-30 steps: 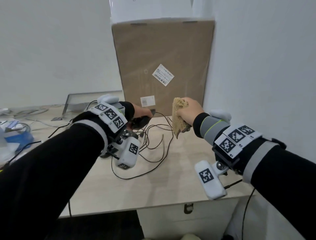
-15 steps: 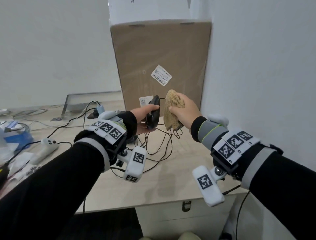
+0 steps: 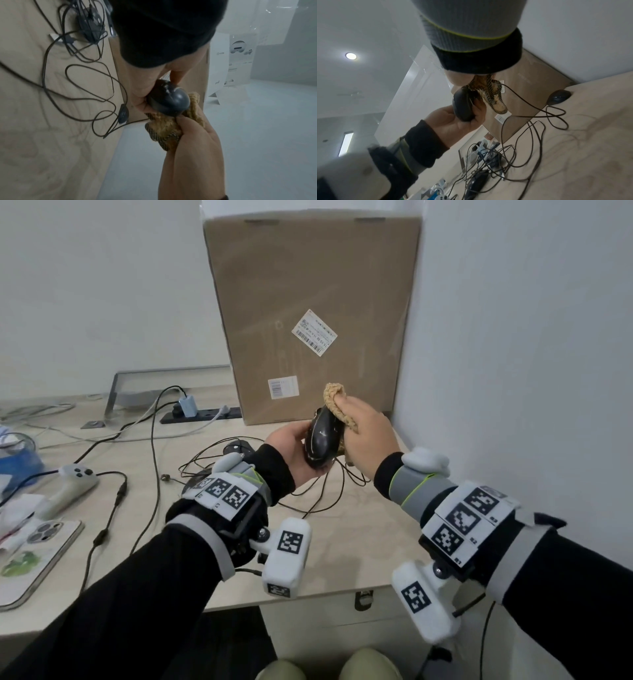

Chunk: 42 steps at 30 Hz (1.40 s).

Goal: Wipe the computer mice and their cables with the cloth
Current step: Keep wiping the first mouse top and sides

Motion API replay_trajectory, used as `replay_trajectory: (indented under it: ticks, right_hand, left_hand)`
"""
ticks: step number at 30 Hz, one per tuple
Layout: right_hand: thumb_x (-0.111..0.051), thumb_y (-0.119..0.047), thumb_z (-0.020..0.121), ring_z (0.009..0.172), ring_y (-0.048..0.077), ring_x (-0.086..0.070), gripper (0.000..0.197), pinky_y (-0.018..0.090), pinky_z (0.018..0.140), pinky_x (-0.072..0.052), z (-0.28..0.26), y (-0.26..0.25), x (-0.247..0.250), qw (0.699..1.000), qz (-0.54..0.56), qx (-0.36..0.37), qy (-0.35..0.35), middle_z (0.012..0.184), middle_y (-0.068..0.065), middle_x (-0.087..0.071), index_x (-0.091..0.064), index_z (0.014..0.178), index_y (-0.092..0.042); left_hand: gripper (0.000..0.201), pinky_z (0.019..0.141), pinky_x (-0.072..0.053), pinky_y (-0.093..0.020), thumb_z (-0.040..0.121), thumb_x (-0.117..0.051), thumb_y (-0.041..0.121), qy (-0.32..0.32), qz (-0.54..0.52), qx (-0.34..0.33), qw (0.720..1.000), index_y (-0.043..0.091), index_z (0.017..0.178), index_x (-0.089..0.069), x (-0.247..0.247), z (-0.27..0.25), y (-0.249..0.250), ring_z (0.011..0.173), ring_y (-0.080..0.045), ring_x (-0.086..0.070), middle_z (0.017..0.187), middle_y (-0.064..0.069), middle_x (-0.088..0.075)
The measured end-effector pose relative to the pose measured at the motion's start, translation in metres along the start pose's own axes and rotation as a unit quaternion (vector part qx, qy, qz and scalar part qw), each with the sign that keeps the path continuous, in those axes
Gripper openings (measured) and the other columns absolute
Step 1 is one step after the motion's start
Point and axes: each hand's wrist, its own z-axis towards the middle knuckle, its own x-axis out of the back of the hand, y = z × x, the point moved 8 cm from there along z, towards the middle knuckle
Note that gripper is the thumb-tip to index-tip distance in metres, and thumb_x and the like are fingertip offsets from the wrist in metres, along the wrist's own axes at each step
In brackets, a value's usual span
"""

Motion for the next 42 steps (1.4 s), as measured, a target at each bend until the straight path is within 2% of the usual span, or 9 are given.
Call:
replay_trajectory:
  ticks: [3,7,11,18,21,23,27,35,42]
  right_hand:
    - [-0.039,0.009,0.076,0.131,0.019,-0.045,0.061,0.031,0.112,-0.032,-0.011,-0.002,-0.005,0.999,0.019,0.046,0.001,0.14,0.009,-0.05,-0.05,0.133,-0.006]
    - [-0.05,0.008,0.072,0.106,0.034,-0.061,0.055,0.04,0.09,-0.05,-0.036,-0.008,-0.004,0.994,-0.038,0.099,0.002,0.131,0.011,-0.058,-0.06,0.124,-0.008]
    - [-0.052,0.004,0.07,0.076,0.036,-0.061,0.049,0.029,0.074,-0.043,-0.055,-0.009,-0.008,0.981,-0.115,0.155,-0.006,0.123,0.012,-0.063,-0.065,0.116,-0.006]
    - [-0.046,0.007,0.084,0.119,0.021,-0.056,0.052,0.031,0.103,-0.041,-0.019,0.022,0.003,0.998,-0.044,0.024,-0.028,0.137,0.004,-0.053,-0.052,0.132,-0.012]
    - [-0.039,0.001,0.086,0.092,0.014,-0.065,0.054,0.017,0.075,-0.051,-0.013,0.041,0.007,0.996,-0.014,-0.064,-0.062,0.123,-0.009,-0.061,-0.056,0.13,-0.025]
    - [-0.037,-0.001,0.086,0.094,0.024,-0.067,0.053,0.029,0.072,-0.058,-0.014,0.048,0.006,0.993,-0.007,-0.086,-0.079,0.126,-0.005,-0.062,-0.058,0.127,-0.029]
    - [-0.041,0.001,0.087,0.126,0.021,-0.05,0.05,0.04,0.106,-0.041,-0.026,0.051,-0.003,0.994,-0.001,-0.053,-0.097,0.137,0.0,-0.053,-0.056,0.129,-0.021]
    - [-0.028,-0.004,0.066,0.068,0.033,-0.055,0.062,0.035,0.07,-0.054,-0.078,0.025,-0.026,0.962,-0.21,0.135,-0.115,0.129,0.017,-0.058,-0.063,0.117,-0.007]
    - [-0.03,-0.001,0.076,0.082,0.036,-0.056,0.06,0.034,0.08,-0.044,-0.059,0.039,-0.03,0.966,-0.216,0.075,-0.118,0.139,0.01,-0.05,-0.053,0.13,-0.011]
  left_hand:
    - [0.024,0.067,-0.044,-0.033,0.098,-0.036,0.025,-0.008,-0.04,-0.003,0.999,0.011,0.096,-0.055,-0.007,0.006,-0.007,0.078,-0.021,-0.056,0.089,-0.009,-0.06]
    - [0.033,0.071,-0.045,-0.035,0.1,-0.032,0.028,0.003,-0.079,-0.024,0.997,0.009,0.091,-0.057,-0.005,0.014,0.0,0.08,-0.023,-0.056,0.089,-0.01,-0.06]
    - [0.035,0.075,-0.047,-0.038,0.101,-0.03,0.031,0.008,-0.045,-0.026,0.999,0.008,0.098,-0.057,0.002,0.021,0.001,0.085,-0.025,-0.058,0.095,-0.012,-0.061]
    - [0.022,0.068,-0.04,-0.032,0.098,-0.039,0.025,0.015,0.033,0.014,0.999,0.013,0.085,-0.053,0.007,0.02,-0.019,0.069,-0.021,-0.051,0.08,-0.008,-0.055]
    - [0.02,0.068,-0.046,-0.035,0.098,-0.041,0.025,0.013,0.051,0.028,0.998,0.01,0.097,-0.055,0.009,0.018,-0.032,0.077,-0.023,-0.057,0.088,-0.01,-0.059]
    - [0.021,0.067,-0.048,-0.037,0.098,-0.042,0.023,0.007,0.051,0.024,0.998,0.008,0.105,-0.055,0.007,0.02,-0.037,0.082,-0.024,-0.06,0.095,-0.01,-0.061]
    - [0.019,0.07,-0.049,-0.043,0.098,-0.044,0.02,0.032,0.024,0.013,0.999,0.004,0.104,-0.054,0.006,0.025,-0.041,0.085,-0.027,-0.061,0.097,-0.012,-0.061]
    - [0.026,0.072,-0.047,-0.039,0.1,-0.041,0.021,0.095,-0.037,-0.016,0.995,0.004,0.085,-0.053,0.019,0.032,-0.027,0.076,-0.025,-0.058,0.085,-0.012,-0.06]
    - [0.018,0.07,-0.049,-0.042,0.098,-0.041,0.018,0.014,0.065,0.026,0.997,0.007,0.099,-0.056,0.025,0.028,-0.04,0.08,-0.026,-0.063,0.093,-0.011,-0.063]
